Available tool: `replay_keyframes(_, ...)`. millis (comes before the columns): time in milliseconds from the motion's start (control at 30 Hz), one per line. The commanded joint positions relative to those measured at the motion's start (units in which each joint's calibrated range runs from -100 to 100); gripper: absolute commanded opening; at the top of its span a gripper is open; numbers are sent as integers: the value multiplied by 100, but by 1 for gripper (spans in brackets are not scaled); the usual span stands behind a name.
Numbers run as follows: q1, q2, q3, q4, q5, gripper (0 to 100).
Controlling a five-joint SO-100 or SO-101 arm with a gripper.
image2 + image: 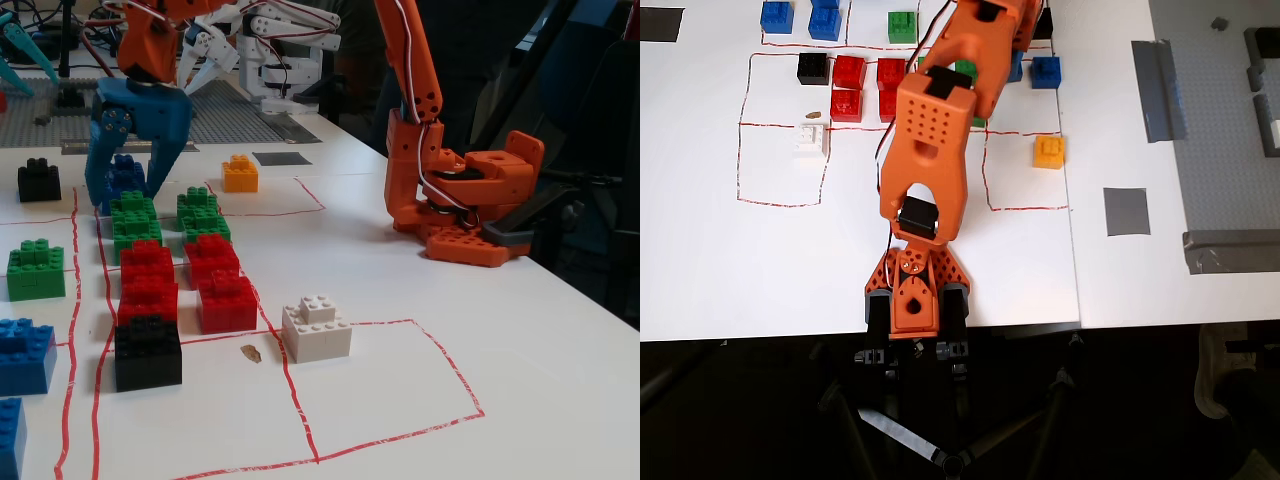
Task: Grab the block and put it in the grey marker
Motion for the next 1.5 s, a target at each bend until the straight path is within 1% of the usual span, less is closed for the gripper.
replay_keyframes(0,127,-539,-123,-208,107,3)
replay_keyframes(200,118,-712,-168,-102,117,1)
replay_keyframes(533,-190,-1610,-1131,1334,88,0)
replay_keyframes(700,-364,-2120,-1557,1824,78,0)
replay_keyframes(833,-298,-2413,-1830,2117,156,0)
replay_keyframes(967,68,-2594,-1748,2321,303,0)
replay_keyframes(1133,842,-2819,-1312,2493,576,0)
replay_keyframes(1467,2622,-2784,-495,2272,1187,0)
